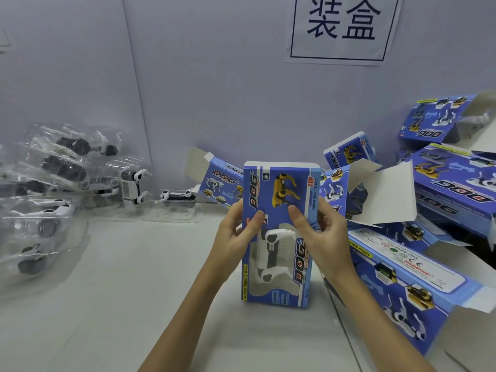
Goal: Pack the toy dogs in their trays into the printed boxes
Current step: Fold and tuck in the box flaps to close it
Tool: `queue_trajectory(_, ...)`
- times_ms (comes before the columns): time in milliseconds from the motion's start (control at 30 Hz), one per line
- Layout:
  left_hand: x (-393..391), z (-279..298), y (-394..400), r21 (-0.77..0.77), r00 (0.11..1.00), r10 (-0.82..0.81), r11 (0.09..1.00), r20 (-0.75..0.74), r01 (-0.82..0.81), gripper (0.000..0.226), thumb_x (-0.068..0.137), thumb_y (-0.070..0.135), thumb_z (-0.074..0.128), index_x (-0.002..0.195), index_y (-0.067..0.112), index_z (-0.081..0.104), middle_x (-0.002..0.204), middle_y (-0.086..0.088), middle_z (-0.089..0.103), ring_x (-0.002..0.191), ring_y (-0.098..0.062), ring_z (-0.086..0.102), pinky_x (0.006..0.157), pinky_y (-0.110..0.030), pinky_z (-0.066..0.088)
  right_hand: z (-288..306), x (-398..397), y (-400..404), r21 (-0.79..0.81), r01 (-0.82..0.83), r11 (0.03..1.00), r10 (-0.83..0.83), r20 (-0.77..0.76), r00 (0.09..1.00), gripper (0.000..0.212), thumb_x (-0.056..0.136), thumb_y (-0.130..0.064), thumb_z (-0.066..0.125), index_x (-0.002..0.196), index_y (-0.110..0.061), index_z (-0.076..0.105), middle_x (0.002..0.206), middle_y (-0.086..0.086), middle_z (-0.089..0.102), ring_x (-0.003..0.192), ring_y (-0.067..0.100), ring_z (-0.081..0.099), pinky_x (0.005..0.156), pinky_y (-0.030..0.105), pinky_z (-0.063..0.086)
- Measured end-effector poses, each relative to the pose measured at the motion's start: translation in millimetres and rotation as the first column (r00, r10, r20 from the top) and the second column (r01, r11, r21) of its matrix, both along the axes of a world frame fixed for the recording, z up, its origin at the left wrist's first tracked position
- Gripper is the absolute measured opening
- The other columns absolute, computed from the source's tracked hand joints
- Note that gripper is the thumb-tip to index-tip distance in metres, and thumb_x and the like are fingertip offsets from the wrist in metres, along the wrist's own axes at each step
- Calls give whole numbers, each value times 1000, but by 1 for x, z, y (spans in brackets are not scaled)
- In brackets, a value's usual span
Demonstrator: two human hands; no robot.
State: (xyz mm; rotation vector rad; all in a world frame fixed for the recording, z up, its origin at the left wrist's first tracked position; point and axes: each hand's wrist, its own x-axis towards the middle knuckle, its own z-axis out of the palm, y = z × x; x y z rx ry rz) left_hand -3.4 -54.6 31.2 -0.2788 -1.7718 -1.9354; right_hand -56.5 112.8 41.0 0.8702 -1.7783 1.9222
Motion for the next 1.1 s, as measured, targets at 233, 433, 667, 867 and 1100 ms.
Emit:
queue_trajectory(233, -8, -5, -5, -88, 930, 328, 934, -168, -345, 20, 92, 51, 70, 108, 62, 65, 123, 5, 63, 111, -14, 67, 79, -29, 61, -19, -6, -8, 171, 136, 976, -123, -83, 989, 78, 92, -47, 75, 158, -42, 33, 151, -12, 50, 143, 9, 47, 111, 38, 47)
queue_trajectory(433, -7, -5, -10, -231, 861, 398, 848, -317, -477, 39, 112, 41, 32, 132, 60, 60, 114, 9, 55, 112, -9, 60, 91, -28, 56, -34, 7, -35, 296, 15, 955, -2, -45, 999, 112, 77, -69, 80, 162, -51, 9, 168, -16, 26, 155, 3, 27, 121, 32, 34)
queue_trajectory(667, -14, -7, -16, -186, 885, 433, 868, -171, -461, 68, 95, 20, 73, 154, 28, 38, 116, 15, 64, 108, -6, 64, 78, -15, 54, -27, -7, -14, 62, -250, 966, 220, 301, 928, 83, 58, -59, 96, 128, -46, 54, 111, -18, 76, 100, 8, 76, 67, 20, 61)
queue_trajectory(867, -9, -11, -30, -71, 990, 43, 997, 133, -34, 65, 89, 47, 68, 145, 59, 38, 131, 17, 67, 119, 2, 65, 83, -18, 57, -21, -28, 14, 137, -415, 899, 316, 453, 834, 80, 59, -46, 100, 125, -27, 60, 112, -6, 79, 102, 14, 77, 72, 23, 62)
queue_trajectory(1100, -7, -11, -18, 14, 999, 31, 999, 10, -31, 41, 93, 38, 69, 122, 61, 52, 125, 11, 71, 112, -19, 73, 74, -29, 63, -17, -29, 24, 98, -520, 848, 447, 394, 803, 89, 90, -37, 82, 158, -51, 24, 148, -4, 61, 137, 20, 58, 105, 34, 55)
